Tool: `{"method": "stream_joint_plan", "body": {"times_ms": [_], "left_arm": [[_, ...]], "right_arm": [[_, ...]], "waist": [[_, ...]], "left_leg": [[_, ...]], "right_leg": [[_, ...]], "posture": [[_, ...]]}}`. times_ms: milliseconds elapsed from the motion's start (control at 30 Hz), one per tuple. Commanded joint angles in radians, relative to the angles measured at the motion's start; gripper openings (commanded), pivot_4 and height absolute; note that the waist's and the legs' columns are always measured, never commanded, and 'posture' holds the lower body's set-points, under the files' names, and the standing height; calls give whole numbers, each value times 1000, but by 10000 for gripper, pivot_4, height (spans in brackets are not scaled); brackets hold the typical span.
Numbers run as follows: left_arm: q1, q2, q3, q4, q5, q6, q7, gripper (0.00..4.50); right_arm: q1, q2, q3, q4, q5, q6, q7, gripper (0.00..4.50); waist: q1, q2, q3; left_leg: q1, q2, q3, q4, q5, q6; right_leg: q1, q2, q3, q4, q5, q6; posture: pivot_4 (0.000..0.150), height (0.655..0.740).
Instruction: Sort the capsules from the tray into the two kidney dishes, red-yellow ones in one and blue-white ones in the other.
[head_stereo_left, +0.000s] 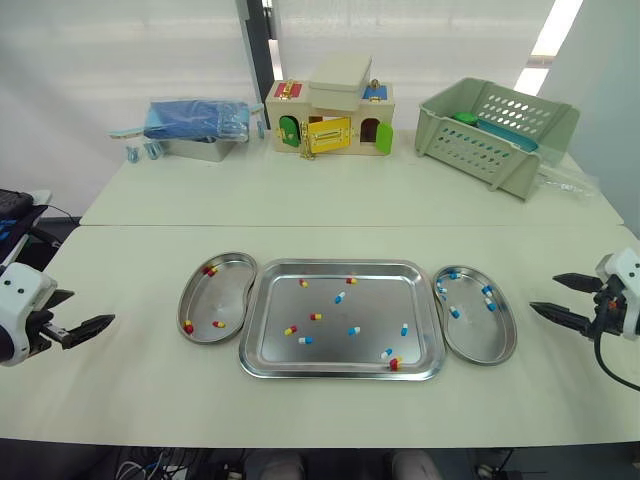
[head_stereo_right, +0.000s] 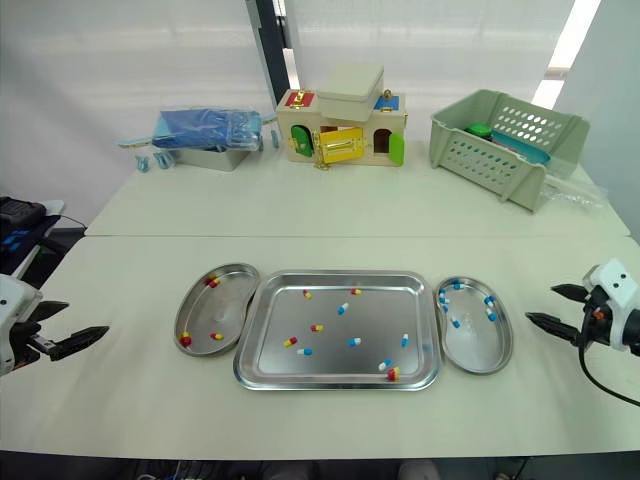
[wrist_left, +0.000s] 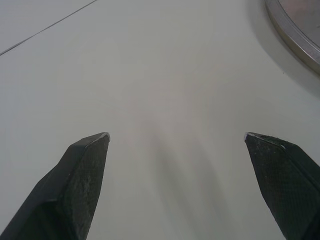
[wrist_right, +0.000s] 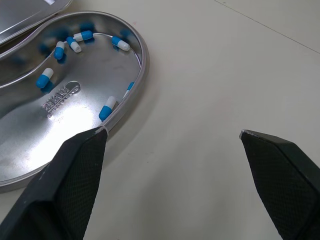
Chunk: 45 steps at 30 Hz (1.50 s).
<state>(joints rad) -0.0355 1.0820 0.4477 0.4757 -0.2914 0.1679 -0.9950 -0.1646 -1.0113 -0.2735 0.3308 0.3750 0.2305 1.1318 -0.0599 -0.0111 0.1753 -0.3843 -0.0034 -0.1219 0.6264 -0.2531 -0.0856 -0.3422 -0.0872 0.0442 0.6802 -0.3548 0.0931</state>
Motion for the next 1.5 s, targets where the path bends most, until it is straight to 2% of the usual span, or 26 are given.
{"method": "stream_joint_plan", "body": {"times_ms": [33, 367, 1200, 1333, 1500], "left_arm": [[-26, 17, -4, 21, 13, -31, -12, 44654], [-87, 14, -46, 105, 40, -79, -35, 44654], [-95, 28, -40, 166, 50, -103, -59, 44654], [-83, 38, -22, 128, 23, -77, -101, 44654], [-50, 58, -2, 1, -38, -13, -202, 44654]], "right_arm": [[9, -7, -46, -23, 3, -19, -8, 45000], [32, -3, -62, -8, 0, -45, -13, 45000], [48, -14, -78, -25, 30, -19, 29, 45000], [161, -23, -147, -147, 97, 25, 115, 45000], [405, 16, -217, -485, 204, 109, 177, 45000]], "waist": [[0, 0, 0], [-1, 0, 0], [0, 0, 0], [0, 0, 0], [3, 0, 0]], "left_leg": [[0, 0, 0, 0, 0, 0], [0, 0, 0, 0, 0, 0], [0, 0, 0, 1, 0, 0], [0, 0, 0, 1, 0, 0], [-1, 0, -1, 1, 0, 0]], "right_leg": [[0, 0, 0, 0, 0, 0], [0, 0, 0, 0, 0, 0], [0, 0, 0, 0, 0, 0], [0, 0, 0, 0, 0, 0], [1, 0, -1, 0, 0, 0]], "posture": [[1500, 7400], [1500, 7400], [1500, 7400], [1500, 7400], [1500, 7400]]}}
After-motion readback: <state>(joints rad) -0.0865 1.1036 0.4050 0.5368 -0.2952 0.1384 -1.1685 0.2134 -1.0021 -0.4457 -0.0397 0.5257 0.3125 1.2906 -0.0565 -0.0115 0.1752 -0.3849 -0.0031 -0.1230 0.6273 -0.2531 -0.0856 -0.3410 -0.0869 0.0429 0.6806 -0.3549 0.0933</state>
